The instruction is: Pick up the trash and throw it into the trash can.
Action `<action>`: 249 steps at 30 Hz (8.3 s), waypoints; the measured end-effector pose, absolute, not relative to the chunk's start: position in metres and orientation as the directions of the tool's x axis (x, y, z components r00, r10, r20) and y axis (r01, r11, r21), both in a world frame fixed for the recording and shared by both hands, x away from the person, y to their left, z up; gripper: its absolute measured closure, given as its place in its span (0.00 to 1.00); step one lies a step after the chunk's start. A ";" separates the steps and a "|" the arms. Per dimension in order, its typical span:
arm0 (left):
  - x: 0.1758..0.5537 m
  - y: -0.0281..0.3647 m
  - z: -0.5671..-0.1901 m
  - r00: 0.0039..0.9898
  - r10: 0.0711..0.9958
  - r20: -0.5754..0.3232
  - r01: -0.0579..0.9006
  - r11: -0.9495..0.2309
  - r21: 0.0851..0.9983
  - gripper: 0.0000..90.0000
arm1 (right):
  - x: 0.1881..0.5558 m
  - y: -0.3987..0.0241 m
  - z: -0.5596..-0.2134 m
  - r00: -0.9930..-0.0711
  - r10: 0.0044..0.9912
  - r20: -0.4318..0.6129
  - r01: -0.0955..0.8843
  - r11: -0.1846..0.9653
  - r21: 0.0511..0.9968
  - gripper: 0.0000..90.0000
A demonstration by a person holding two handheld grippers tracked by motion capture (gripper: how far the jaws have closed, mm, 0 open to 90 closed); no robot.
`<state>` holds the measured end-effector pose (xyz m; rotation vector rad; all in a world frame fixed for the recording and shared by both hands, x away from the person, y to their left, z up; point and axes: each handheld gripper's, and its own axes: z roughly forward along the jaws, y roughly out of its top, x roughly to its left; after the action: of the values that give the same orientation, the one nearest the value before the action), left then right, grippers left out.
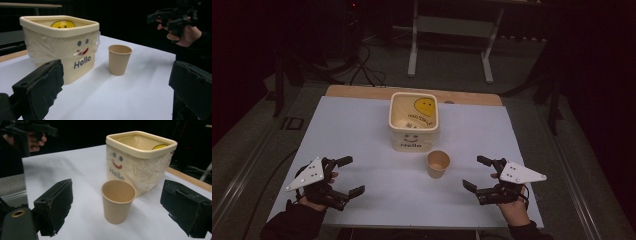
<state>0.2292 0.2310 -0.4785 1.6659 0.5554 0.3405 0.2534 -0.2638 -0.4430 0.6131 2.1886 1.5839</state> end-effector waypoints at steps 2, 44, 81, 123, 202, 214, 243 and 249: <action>0.229 0.231 -0.478 0.843 0.531 -0.084 0.160 -0.098 0.982 0.00 | 0.253 -0.264 -0.442 -0.835 0.548 -0.050 0.124 0.277 0.953 0.12; 0.235 0.225 -0.478 0.854 0.512 -0.091 0.167 -0.104 0.981 0.00 | 0.293 -0.291 -0.479 -0.804 0.564 0.191 0.471 0.405 0.784 0.09; 0.236 0.223 -0.480 0.859 0.503 -0.089 0.175 -0.125 0.977 0.00 | 0.306 -0.252 -0.478 -0.901 0.386 0.198 0.425 0.875 0.231 0.09; 0.239 0.222 -0.479 0.870 0.483 -0.095 0.174 -0.121 0.977 0.00 | 0.356 -0.182 -0.433 -0.964 0.259 0.061 0.266 0.934 0.240 0.11; 0.239 0.222 -0.480 0.882 0.463 -0.088 0.161 -0.121 0.980 0.00 | 0.401 -0.089 -0.330 -0.996 -0.033 0.087 -0.013 0.976 0.216 0.35; 0.239 0.223 -0.480 0.883 0.462 -0.087 0.159 -0.120 0.980 0.00 | 0.414 -0.078 -0.291 -0.998 -0.044 0.047 -0.032 0.970 0.241 0.35; 0.238 0.224 -0.480 0.888 0.450 -0.092 0.161 -0.118 0.980 0.00 | 0.462 -0.052 -0.266 -0.995 -0.083 -0.060 -0.098 0.942 0.320 0.36; 0.239 0.225 -0.481 0.887 0.451 -0.097 0.165 -0.114 0.980 0.00 | 0.472 -0.051 -0.261 -0.996 -0.054 -0.068 -0.074 0.942 0.326 0.35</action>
<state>0.2390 0.2247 -0.4808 1.6885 0.4777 0.2590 0.4724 -0.0509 -0.2609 -0.1002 3.0384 0.5136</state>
